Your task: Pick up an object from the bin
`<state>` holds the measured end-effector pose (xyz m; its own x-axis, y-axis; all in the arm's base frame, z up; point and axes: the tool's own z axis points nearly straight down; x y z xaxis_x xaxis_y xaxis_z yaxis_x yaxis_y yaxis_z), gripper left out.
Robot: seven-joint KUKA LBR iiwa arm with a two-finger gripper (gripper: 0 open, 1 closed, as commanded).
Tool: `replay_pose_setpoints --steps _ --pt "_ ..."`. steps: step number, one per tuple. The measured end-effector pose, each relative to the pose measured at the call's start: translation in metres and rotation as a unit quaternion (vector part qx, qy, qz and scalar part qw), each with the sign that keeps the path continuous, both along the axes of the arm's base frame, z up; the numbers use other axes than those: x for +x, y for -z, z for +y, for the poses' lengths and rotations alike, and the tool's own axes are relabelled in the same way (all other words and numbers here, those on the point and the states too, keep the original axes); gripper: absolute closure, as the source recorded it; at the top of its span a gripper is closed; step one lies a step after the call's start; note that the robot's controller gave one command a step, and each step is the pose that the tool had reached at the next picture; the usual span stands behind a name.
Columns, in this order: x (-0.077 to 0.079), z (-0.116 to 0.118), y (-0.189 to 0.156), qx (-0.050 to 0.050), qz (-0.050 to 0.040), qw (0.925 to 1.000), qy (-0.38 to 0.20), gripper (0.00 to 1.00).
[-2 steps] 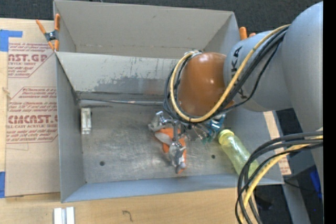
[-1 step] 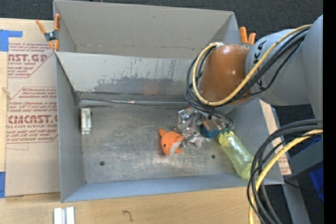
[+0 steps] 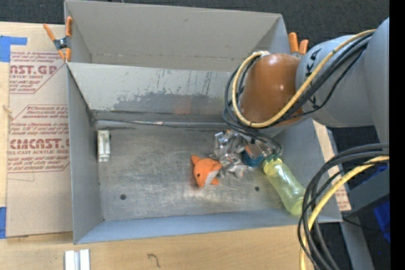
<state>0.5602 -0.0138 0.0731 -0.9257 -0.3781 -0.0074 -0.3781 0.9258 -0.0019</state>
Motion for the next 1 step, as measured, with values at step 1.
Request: replay_pose_setpoints --steps 1 --pt "-0.0016 -0.0221 -0.1354 -0.001 0.0007 0.9955 -0.095 1.00"
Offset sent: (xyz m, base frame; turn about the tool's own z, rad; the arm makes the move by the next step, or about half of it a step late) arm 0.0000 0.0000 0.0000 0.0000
